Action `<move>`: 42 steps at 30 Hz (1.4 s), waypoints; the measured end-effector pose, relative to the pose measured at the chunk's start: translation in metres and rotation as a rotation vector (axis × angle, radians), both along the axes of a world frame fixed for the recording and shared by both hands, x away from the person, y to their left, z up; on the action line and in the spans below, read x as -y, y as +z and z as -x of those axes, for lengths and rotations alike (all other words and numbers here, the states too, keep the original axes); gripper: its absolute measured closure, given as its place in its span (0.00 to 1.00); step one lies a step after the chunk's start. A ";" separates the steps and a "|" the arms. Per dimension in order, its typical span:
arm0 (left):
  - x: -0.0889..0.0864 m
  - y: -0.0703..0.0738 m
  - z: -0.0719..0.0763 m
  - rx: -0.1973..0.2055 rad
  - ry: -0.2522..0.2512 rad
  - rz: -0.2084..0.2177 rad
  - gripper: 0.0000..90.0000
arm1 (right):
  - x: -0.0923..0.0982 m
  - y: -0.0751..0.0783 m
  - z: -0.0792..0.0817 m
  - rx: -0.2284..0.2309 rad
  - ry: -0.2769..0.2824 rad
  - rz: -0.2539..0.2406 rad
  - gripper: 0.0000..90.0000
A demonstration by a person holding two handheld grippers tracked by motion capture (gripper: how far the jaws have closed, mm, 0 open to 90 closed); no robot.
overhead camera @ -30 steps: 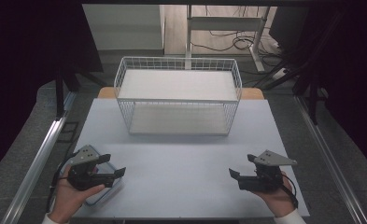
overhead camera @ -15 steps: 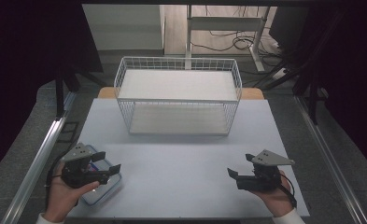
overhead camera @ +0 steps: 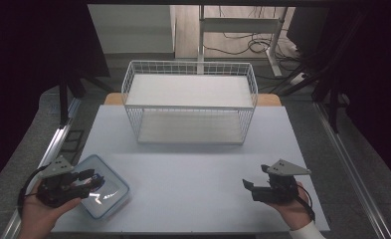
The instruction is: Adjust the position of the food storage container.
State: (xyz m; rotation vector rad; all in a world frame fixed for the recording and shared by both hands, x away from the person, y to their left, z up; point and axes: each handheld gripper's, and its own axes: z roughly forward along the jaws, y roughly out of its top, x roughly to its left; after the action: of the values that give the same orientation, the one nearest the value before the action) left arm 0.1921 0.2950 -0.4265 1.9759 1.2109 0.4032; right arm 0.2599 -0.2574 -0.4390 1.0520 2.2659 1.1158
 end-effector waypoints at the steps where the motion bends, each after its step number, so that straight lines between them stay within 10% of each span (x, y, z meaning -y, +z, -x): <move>1: -0.008 0.001 0.007 -0.014 -0.008 -0.007 0.73 | 0.000 0.000 0.000 -0.001 -0.003 0.003 0.22; 7: -0.022 -0.004 0.021 -0.072 0.014 -0.051 0.99 | -0.001 -0.002 -0.001 -0.003 -0.004 0.017 0.22; 22: -0.030 -0.050 0.053 -0.238 -0.029 -0.168 1.00 | 0.001 -0.007 -0.005 -0.021 -0.036 0.029 0.22; 42: 0.001 -0.067 0.028 -0.281 -0.070 -0.176 1.00 | 0.008 0.000 -0.009 -0.020 -0.035 0.007 0.22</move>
State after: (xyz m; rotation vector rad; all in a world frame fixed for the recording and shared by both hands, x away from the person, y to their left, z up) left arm 0.1642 0.2943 -0.4934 2.2775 1.3101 0.2067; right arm 0.2693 -0.2649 -0.4390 1.1005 2.2569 1.0870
